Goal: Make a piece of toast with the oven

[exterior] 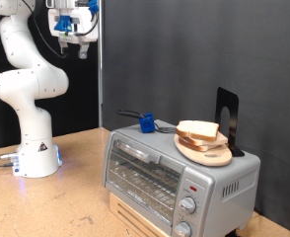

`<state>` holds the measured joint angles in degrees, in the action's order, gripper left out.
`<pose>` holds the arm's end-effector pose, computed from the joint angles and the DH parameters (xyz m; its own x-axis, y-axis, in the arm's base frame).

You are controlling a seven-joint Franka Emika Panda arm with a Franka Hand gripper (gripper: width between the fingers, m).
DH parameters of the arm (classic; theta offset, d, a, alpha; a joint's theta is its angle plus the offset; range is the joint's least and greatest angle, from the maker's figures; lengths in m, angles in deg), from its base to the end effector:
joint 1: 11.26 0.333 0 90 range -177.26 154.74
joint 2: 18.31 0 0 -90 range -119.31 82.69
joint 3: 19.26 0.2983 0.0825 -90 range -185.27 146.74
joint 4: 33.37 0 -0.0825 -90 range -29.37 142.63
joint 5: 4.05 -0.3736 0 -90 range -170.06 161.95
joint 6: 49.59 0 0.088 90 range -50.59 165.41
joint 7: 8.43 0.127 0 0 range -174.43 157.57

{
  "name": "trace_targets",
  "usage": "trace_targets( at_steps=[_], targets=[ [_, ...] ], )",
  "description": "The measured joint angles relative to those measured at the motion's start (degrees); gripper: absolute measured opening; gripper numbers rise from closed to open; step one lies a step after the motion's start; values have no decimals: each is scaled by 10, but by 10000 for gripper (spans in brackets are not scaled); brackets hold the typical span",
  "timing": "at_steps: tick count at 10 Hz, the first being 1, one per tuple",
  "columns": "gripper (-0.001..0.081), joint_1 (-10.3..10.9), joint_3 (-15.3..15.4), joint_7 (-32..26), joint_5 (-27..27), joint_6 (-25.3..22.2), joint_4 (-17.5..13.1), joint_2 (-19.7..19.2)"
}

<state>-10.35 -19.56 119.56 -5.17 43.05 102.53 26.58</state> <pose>0.3145 0.0054 0.5540 -0.6059 -0.7947 -0.0358 -0.7950 0.6065 -0.0081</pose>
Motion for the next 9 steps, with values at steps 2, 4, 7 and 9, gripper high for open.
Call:
trace_targets(
  at_steps=[2,4,7,9],
  targets=[
    [805,25,-12,-129,9,17,-7,-8],
    [805,43,-22,-243,32,49,-21,-42],
    [805,63,-40,-320,-8,43,-21,-38],
    [805,97,-61,-450,-14,69,-28,-49]
  ],
)
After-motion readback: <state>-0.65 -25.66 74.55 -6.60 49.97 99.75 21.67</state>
